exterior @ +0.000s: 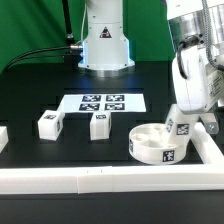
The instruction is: Assemble stool
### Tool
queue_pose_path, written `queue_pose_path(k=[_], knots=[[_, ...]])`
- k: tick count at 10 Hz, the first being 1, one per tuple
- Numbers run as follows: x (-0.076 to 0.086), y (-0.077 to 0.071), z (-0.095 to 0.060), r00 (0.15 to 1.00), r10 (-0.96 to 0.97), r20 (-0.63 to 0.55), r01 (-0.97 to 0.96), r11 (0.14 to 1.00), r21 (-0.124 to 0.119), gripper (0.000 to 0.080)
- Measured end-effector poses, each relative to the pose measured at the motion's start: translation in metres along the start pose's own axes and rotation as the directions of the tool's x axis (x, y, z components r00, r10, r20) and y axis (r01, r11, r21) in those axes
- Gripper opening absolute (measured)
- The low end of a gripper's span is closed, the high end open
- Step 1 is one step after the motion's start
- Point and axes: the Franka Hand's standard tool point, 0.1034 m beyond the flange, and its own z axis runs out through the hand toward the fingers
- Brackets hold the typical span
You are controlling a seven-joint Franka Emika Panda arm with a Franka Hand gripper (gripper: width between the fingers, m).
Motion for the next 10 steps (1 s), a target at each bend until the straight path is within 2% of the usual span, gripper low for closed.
queue_pose_path(k=[1,3,4,5,9,10], knots=[[-0.002,-0.003,-0.01,0.999,-0.036,0.009,0.036,0.999,0.009,0.0634],[-0.003,-0.002,-0.036,0.995,-0.098,0.025,0.097,0.995,0.031,0.0647],[-0.003,0.003,-0.049,0.991,-0.129,0.032,0.128,0.991,0.031,0.0647],[-0.005,0.005,-0.055,0.989,-0.141,0.037,0.14,0.99,0.027,0.0649],[-0.001,0.006,-0.051,0.985,-0.17,0.03,0.169,0.985,0.022,0.0649],[0.006,0.01,-0.048,0.954,-0.299,0.021,0.299,0.954,0.012,0.0649]])
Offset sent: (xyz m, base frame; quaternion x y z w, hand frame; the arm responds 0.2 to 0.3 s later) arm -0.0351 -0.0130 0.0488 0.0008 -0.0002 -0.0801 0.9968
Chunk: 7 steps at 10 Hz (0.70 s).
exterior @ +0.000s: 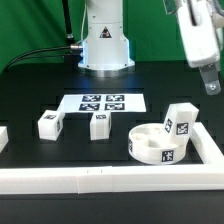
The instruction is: Assemble stool
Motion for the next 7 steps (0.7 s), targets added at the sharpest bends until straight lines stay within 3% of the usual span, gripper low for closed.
queue_pose_path(k=[2,4,7], knots=[[0.029,0.011,-0.016,0.965,-0.262,-0.003,0.262,0.965,-0.008,0.0649],[0.055,0.013,-0.034,0.935,-0.355,-0.005,0.355,0.935,-0.002,0.0649],[0.059,0.012,-0.034,0.935,-0.355,-0.008,0.355,0.935,-0.001,0.0649]])
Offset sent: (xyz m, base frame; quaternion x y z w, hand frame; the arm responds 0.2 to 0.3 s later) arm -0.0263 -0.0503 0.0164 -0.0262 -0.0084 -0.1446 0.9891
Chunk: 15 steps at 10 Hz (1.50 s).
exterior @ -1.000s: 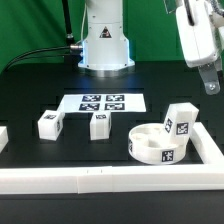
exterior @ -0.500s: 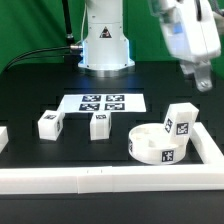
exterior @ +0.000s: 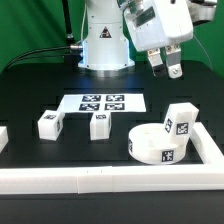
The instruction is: Assemble stool
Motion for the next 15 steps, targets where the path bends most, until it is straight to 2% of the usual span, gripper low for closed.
queue_pose_path(k=[1,2,3,4,5,7,9,10,11,13,14,15], knots=[[0.0,0.0,0.0,1.0,0.0,0.0,0.0,1.0,0.0,0.0649],[0.002,0.002,0.0,0.998,-0.067,0.004,0.067,0.998,-0.011,0.0649],[0.012,0.009,-0.002,0.981,-0.192,0.027,0.193,0.981,-0.034,0.0649],[0.024,0.014,-0.007,0.962,-0.271,0.038,0.272,0.961,-0.04,0.0649],[0.036,0.02,-0.01,0.937,-0.349,0.037,0.35,0.936,-0.04,0.0649],[0.061,0.023,-0.015,0.921,-0.39,-0.001,0.389,0.921,-0.018,0.0649],[0.061,0.023,-0.014,0.907,-0.42,-0.002,0.42,0.907,-0.022,0.0649],[0.062,0.024,-0.014,0.856,-0.516,0.0,0.516,0.856,-0.028,0.0649],[0.06,0.024,-0.01,0.73,-0.681,0.05,0.682,0.724,-0.097,0.0649],[0.062,0.021,-0.006,0.526,-0.842,0.119,0.848,0.509,-0.147,0.0649],[0.061,0.021,-0.004,0.408,-0.9,0.156,0.909,0.383,-0.165,0.0649],[0.065,0.019,-0.004,0.352,-0.925,0.14,0.932,0.333,-0.144,0.0649]])
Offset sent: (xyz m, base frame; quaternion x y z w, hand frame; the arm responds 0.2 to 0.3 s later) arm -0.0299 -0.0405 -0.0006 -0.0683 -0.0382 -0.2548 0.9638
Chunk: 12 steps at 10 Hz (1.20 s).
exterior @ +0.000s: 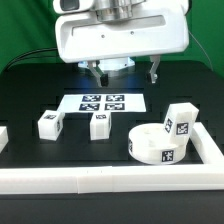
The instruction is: Assemble stool
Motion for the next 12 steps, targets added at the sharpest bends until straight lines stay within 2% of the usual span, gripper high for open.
queue_pose_path(k=[3,4,5,7,8,11,12], knots=[[-0.001,0.003,0.002,0.99,-0.138,0.006,0.138,0.99,-0.006,0.0649],[-0.005,0.008,0.011,0.988,-0.151,0.022,0.152,0.988,-0.022,0.0649],[-0.01,0.017,0.022,0.983,-0.18,0.039,0.182,0.982,-0.054,0.0649],[-0.018,0.05,0.038,0.981,-0.194,0.017,0.195,0.977,-0.09,0.0649],[-0.02,0.063,0.042,0.978,-0.209,0.016,0.21,0.973,-0.096,0.0649],[-0.021,0.061,0.042,0.976,-0.216,0.036,0.218,0.972,-0.088,0.0649],[-0.026,0.059,0.043,0.975,-0.212,0.072,0.218,0.973,-0.074,0.0649]])
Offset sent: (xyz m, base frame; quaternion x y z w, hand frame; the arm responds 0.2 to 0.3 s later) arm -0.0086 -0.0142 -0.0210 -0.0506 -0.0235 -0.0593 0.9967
